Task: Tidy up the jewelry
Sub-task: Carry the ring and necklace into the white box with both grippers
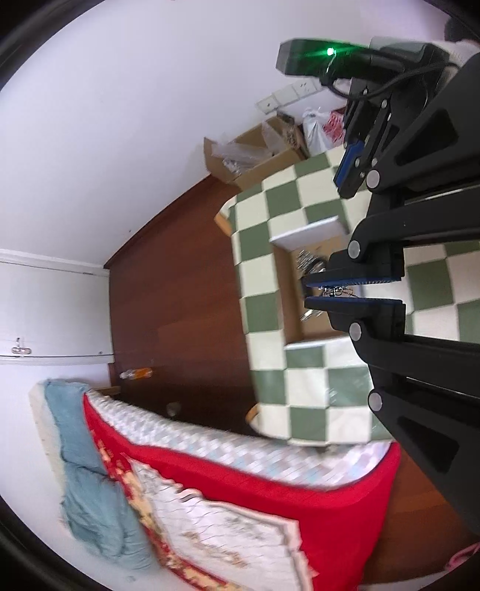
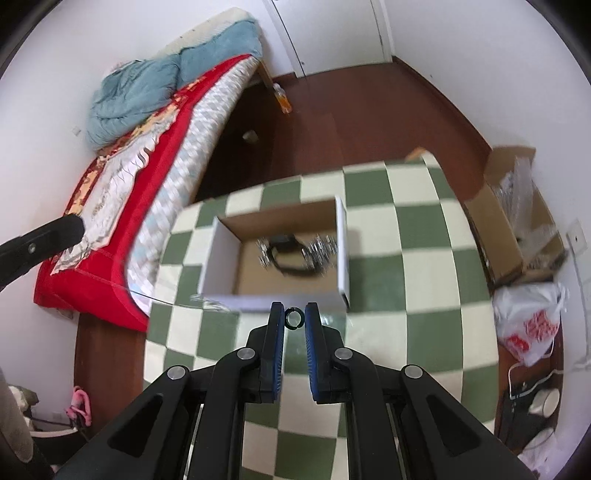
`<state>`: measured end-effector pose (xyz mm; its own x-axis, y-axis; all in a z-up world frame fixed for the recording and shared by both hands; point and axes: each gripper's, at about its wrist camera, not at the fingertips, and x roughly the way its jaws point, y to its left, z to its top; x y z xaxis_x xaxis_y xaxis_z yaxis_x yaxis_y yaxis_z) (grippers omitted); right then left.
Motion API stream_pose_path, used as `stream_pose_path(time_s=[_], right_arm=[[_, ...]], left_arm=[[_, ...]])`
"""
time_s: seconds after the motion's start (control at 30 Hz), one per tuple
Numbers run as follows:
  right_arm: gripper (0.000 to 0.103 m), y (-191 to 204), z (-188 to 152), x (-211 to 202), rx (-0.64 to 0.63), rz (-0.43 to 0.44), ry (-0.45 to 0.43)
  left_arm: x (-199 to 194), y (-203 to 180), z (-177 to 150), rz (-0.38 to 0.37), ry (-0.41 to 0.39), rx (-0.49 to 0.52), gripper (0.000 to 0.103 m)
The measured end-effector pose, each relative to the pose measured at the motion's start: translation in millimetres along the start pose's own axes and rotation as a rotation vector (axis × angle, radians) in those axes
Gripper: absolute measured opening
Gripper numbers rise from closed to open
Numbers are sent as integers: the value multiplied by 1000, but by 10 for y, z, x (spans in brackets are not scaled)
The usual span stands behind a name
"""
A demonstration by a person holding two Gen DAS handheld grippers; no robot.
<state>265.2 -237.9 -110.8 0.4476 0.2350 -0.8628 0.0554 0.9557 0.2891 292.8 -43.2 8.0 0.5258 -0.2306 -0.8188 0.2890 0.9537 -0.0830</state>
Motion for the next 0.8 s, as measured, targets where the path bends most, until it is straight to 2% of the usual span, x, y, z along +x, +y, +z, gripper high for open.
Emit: stream_pose_path(time_s=[0.1, 0.2, 0.33, 0.5, 0.63, 0.8], right_arm=[[11, 69, 218, 3, -9, 7, -9], [11, 100, 401, 90, -14, 11, -1], [11, 100, 558, 356, -14, 6, 41], [11, 45, 596, 724, -11, -3, 109], [11, -17, 587, 888, -1, -2, 136], [11, -49, 599, 907, 8, 15, 135]], left_arm=[[101, 66, 148, 19, -2, 1, 3], [317, 132, 227, 9, 30, -20, 3], [774, 221, 207, -41, 126, -72, 3], [1116, 355, 183, -100, 191, -163, 3], [1095, 441, 266, -148, 181, -221, 3], [813, 511, 478, -141, 115, -206, 3]])
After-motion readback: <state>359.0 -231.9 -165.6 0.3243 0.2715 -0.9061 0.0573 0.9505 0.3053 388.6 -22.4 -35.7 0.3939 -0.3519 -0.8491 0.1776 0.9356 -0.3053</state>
